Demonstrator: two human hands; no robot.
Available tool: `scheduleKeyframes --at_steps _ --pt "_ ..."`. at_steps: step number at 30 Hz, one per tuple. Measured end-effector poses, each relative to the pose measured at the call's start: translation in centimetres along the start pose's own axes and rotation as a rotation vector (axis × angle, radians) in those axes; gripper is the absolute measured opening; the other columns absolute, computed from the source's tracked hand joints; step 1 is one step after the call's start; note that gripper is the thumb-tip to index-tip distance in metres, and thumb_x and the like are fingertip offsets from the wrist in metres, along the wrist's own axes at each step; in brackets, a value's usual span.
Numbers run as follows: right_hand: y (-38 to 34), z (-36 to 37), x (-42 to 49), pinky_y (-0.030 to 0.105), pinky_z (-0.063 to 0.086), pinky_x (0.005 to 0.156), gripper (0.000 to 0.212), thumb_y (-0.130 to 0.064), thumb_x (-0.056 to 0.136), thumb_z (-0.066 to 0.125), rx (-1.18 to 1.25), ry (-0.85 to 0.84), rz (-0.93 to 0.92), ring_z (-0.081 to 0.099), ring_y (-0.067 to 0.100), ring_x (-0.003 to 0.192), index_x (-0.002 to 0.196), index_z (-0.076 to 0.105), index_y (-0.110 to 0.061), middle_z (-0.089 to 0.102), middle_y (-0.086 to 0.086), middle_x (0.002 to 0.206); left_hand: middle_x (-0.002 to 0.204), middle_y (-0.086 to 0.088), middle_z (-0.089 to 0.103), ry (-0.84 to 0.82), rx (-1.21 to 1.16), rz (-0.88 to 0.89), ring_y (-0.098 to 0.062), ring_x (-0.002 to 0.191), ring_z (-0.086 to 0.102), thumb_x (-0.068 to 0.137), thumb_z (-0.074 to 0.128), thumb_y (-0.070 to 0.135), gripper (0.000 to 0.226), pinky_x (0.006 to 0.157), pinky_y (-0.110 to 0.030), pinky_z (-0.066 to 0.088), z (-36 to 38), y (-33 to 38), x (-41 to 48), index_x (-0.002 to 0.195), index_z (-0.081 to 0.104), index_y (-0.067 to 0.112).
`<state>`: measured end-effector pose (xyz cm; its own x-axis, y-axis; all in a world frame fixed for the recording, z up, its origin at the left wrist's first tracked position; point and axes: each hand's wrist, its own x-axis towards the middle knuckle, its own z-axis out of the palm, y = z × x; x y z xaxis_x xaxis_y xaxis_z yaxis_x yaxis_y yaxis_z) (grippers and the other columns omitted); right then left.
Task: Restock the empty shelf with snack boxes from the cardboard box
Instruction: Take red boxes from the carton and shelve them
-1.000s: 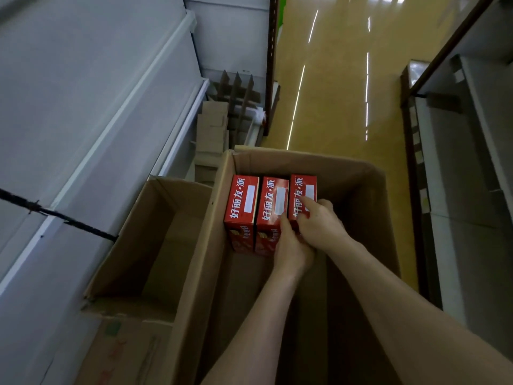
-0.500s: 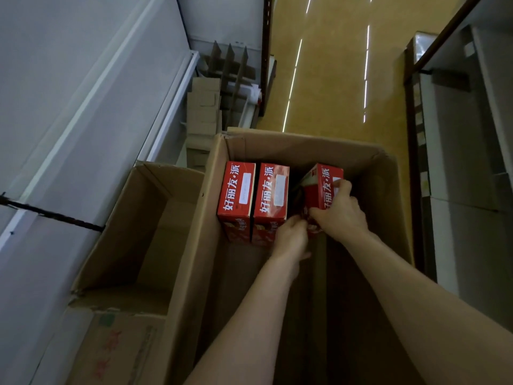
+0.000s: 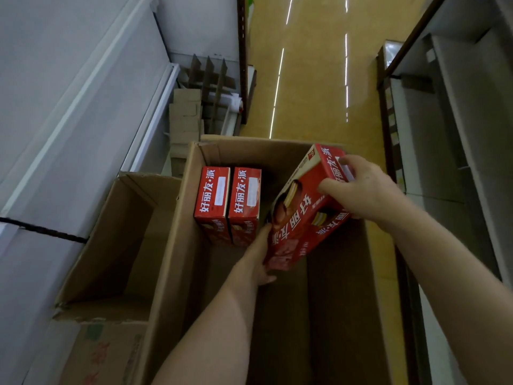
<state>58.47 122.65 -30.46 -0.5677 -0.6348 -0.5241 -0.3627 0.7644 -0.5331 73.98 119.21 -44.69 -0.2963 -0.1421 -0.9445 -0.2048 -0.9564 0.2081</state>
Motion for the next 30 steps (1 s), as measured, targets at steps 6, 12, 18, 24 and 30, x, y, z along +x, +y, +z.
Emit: scheduleKeyframes --at_steps 6,12,18,24,30 --pt "1.7 -2.1 -3.1 0.022 0.044 0.054 0.064 -0.031 0.091 0.06 0.304 0.014 0.043 0.055 0.007 0.075 0.147 0.031 -0.025 0.049 -0.01 0.09 0.112 -0.02 0.065 -0.077 -0.306 -0.005 -0.035 0.102 0.061 0.071 0.081 0.042 0.063 0.081 -0.049 0.053 -1.7 -2.0 -2.7 0.117 0.055 0.009" --pt "4.1 -2.4 -6.6 0.024 0.047 0.06 0.055 -0.029 0.092 0.06 0.492 0.098 0.101 0.057 0.008 0.08 0.141 0.038 -0.022 0.056 -0.004 0.095 0.102 -0.018 0.067 -0.012 -0.249 0.102 -0.031 0.092 0.064 0.076 0.078 0.039 0.046 0.069 -0.044 0.053 -1.0 -3.4 -6.7 0.104 0.053 0.012" --pt "4.5 -2.0 -9.7 0.034 0.053 0.081 0.095 -0.032 0.08 0.075 0.776 0.322 0.056 0.059 0.01 0.087 0.151 0.013 -0.023 0.055 -0.002 0.113 0.1 -0.017 0.067 -0.006 -0.288 0.214 -0.031 0.09 0.065 0.075 0.079 0.038 0.047 0.066 -0.043 0.052 1.0 -5.1 -11.0 0.103 0.052 0.011" --pt "3.5 -2.6 -13.3 0.044 0.052 0.09 0.074 -0.033 0.076 0.078 0.856 0.449 -0.013 0.063 0.017 0.096 0.133 0.032 -0.02 0.059 -0.006 0.103 0.095 -0.016 0.065 -0.106 -0.441 0.291 -0.031 0.087 0.063 0.084 0.071 0.039 0.037 0.083 -0.048 0.052 6.8 -9.5 -15.0 0.099 0.056 0.009" --pt "4.7 -3.3 -18.4 0.046 0.046 0.097 0.093 -0.033 0.076 0.078 0.671 0.498 -0.138 0.051 0.021 0.12 0.144 0.016 -0.028 0.049 -0.001 0.131 0.123 -0.015 0.064 -0.426 -0.492 0.443 -0.027 0.103 0.064 0.092 0.056 0.049 0.056 0.066 -0.037 0.061 13.4 -12.7 -18.6 0.136 0.05 0.015"
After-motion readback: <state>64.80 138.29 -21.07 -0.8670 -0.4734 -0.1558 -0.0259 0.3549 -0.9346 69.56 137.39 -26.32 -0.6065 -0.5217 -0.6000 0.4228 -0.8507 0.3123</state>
